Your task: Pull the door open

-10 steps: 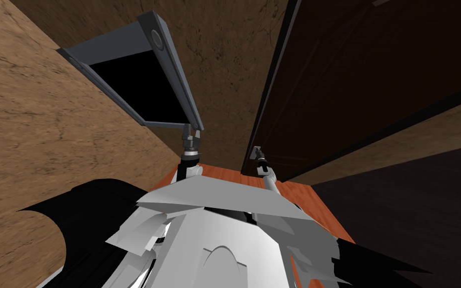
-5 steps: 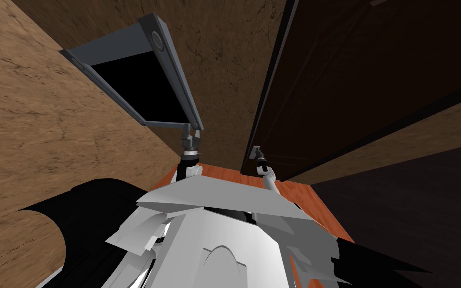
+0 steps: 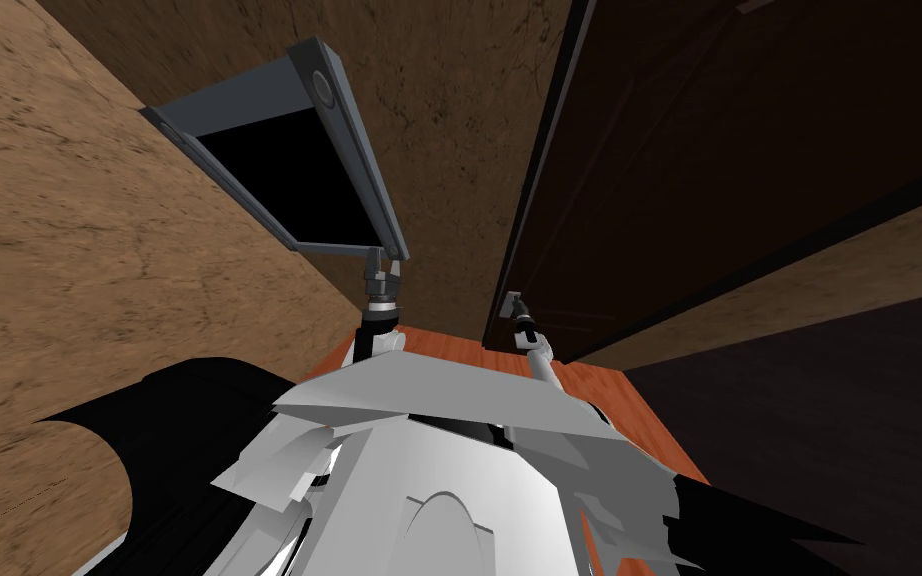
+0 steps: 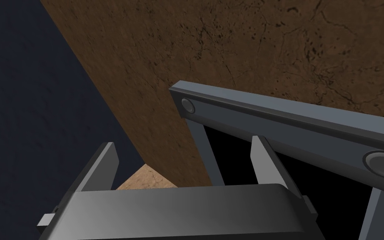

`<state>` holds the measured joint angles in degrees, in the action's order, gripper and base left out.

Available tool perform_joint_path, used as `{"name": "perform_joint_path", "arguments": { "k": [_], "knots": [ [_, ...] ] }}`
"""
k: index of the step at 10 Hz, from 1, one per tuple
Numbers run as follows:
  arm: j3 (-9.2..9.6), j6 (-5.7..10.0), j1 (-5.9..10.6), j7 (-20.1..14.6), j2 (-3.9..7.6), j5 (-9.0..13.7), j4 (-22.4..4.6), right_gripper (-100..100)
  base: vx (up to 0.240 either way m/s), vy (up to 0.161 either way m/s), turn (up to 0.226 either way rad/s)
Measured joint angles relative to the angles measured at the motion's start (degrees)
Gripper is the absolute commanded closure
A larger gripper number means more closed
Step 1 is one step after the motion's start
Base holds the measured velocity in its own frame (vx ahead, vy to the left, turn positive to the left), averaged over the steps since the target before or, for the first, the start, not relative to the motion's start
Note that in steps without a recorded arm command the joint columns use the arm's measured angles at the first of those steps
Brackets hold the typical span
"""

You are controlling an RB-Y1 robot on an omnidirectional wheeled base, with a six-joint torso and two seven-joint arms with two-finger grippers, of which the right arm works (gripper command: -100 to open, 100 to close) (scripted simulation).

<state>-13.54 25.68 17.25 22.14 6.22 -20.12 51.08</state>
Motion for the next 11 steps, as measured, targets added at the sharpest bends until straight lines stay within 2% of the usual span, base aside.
{"name": "perform_joint_path", "arguments": {
  "k": [2, 3, 4, 5, 6, 7, 8, 10, 11],
  "knots": [
    [0.8, -0.7, -1.33, -1.1, 0.37, 0.0, 1.8, 100, 0.013, -0.005, 0.018],
    [0.6, -0.88, -1.69, -0.9, -0.11, -0.1, 2.4, 100, -0.005, 0.002, -0.021],
    [-0.13, -0.01, -0.3, -0.1, -0.35, 0.0, 0.2, 100, -0.027, -0.01, 0.028],
    [-0.36, 0.4, 0.32, -0.5, -0.39, 0.3, -0.7, 100, -0.021, -0.01, 0.038],
    [-0.44, 1.32, 0.86, -1.5, 0.19, 0.7, -2.1, 100, -0.009, -0.005, -0.021],
    [-0.16, 1.13, 0.17, -2.0, 0.05, 0.7, -1.1, 100, 0.0, 0.0, 0.0],
    [0.14, 0.35, 0.33, -2.5, 0.25, 0.7, -0.9, 100, 0.0, 0.0, 0.0],
    [-0.32, 0.98, 0.67, -2.1, 0.06, 0.7, -1.8, 100, 0.0, 0.001, 0.007],
    [-0.32, 1.24, 1.11, -2.1, 0.41, 0.8, -2.5, 100, -0.016, 0.002, -0.026]
  ]
}}
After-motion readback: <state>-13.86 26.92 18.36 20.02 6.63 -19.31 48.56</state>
